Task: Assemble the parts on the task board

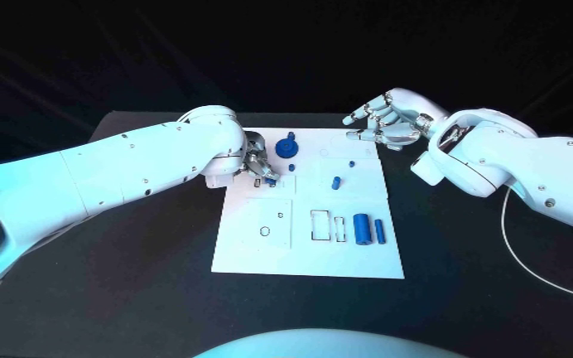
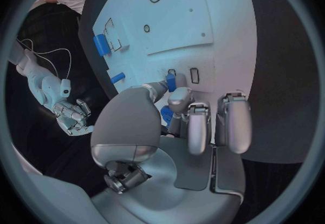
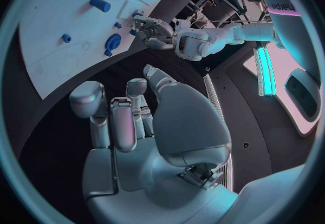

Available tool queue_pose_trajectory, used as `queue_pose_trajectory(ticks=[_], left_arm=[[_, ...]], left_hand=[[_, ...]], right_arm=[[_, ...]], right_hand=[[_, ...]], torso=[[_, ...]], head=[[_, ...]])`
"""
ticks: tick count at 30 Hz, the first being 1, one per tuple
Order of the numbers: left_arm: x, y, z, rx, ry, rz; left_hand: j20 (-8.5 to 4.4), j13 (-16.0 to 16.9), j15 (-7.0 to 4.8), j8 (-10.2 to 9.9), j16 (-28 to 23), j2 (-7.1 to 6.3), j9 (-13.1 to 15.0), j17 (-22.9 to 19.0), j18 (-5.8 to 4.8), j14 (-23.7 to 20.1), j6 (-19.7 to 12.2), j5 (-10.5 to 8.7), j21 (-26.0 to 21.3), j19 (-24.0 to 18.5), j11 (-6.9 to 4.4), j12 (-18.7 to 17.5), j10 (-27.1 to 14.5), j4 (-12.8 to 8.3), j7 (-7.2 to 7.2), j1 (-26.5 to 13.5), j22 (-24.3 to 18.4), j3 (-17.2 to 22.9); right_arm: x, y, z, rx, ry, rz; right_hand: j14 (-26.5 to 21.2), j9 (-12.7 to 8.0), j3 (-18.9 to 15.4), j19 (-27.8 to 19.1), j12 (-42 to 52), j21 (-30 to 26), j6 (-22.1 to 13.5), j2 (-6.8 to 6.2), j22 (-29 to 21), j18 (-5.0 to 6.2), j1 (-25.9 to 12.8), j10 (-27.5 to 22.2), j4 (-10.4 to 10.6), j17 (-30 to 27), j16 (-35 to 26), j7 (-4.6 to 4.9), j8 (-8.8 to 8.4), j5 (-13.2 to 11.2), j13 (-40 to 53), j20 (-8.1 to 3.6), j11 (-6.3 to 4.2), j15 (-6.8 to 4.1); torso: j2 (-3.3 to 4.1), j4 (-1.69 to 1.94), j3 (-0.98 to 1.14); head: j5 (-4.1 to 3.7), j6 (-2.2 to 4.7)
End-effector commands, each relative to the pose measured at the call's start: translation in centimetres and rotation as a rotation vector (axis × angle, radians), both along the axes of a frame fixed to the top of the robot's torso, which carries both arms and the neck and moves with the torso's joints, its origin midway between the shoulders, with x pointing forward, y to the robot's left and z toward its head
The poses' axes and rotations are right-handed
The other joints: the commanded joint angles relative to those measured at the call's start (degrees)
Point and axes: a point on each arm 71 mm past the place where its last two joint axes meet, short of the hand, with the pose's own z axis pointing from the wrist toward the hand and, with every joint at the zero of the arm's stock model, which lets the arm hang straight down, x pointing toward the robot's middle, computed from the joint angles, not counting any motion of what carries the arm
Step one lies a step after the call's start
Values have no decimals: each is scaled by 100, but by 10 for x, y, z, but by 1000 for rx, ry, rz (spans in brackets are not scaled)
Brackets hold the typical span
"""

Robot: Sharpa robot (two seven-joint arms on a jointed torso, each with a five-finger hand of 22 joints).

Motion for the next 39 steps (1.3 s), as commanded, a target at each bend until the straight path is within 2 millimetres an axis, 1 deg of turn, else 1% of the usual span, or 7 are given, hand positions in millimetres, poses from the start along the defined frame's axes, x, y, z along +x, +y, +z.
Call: queue_pose_trajectory(ticks=[1, 12, 17, 28, 35, 38, 39], left_arm=[[-3, 0, -8, 24, 10, -19], [-7, 4, -12, 55, 56, -49], [-8, 6, -12, 57, 58, -48], [-7, 2, -11, 47, 49, -46], [-6, 1, -13, 37, 72, -39], [-5, 1, -14, 35, 84, -38], [-5, 1, -14, 36, 90, -37]], left_hand=[[24, 7, 33, 18, 14, 47, 5, 1509, -45, 602, 3, 2, 27, 223, -14, 27, 42, -903, -51, -8, 469, 935], [23, 2, 31, 30, 14, 11, 29, 1509, -41, 602, 5, -2, 14, 216, -18, 26, 47, -965, -56, -30, 452, 984], [21, 4, 28, 44, 14, -7, 51, 1509, -40, 602, 14, 21, 8, 212, -22, 32, 56, -1011, -60, -48, 447, 1031], [19, 25, 26, 60, 14, -24, 74, 1509, -37, 602, 27, 52, -3, 205, -25, 54, 77, -1039, -63, -85, 434, 1073], [15, 45, 22, 92, 14, -1, 122, 1509, -39, 602, 49, 106, 1, 208, -30, 81, 103, -1010, -73, -275, 448, 1144], [14, 50, 20, 109, 14, 15, 146, 1509, -39, 602, 76, 105, 0, 208, -35, 92, 112, -933, -83, -442, 450, 1124], [13, 52, 19, 117, 14, 19, 158, 1509, -41, 602, 98, 95, 4, 210, -38, 100, 118, -849, -89, -587, 458, 1069]], right_arm=[[-1, 2, -1, -6, 6, 18], [-1, 1, -2, -8, 10, 21], [-1, 1, -2, -9, 11, 21], [-1, 2, -3, -9, 12, 24], [-1, 3, -3, -9, 13, 25], [-1, 3, -3, -10, 13, 25], [-1, 3, -3, -10, 14, 25]], right_hand=[[291, 1, 21, -47, -14, -38, 37, 7, -5, 73, 25, -21, 8, 26, -13, -11, 24, 20, -7, -1, -25, 9], [291, 0, 21, -49, -5, -45, 38, 8, -14, 74, 11, -13, 16, 25, -16, -10, 23, 16, -4, -2, -24, 9], [290, 0, 22, -53, -13, -51, 39, 7, -24, 75, 6, -15, 19, 18, -21, -10, 23, 14, -11, -2, -24, 9], [290, 0, 22, -53, -13, -51, 39, 7, -24, 75, 6, -15, 19, 18, -21, -10, 23, 14, -11, -2, -24, 9], [290, -1, 22, -52, -18, -53, 39, 6, -24, 75, 1, -17, 22, 15, -24, -11, 22, 12, -17, -2, -24, 9], [290, -1, 22, -54, -19, -55, 39, 5, -29, 76, 1, -17, 21, 14, -25, -11, 22, 11, -18, -2, -24, 9], [290, -1, 22, -54, -19, -55, 39, 5, -29, 76, 1, -17, 21, 14, -25, -11, 22, 11, -18, -2, -24, 9]], torso=[[2, 0, 2], [0, 0, 3], [1, 1, 2], [1, 2, 4], [4, -4, 14], [4, 1, 12], [3, 4, 14]], head=[[-8, -12], [-18, -38], [-12, -20], [-13, -42], [-15, -52], [-17, -54], [-14, -57]])
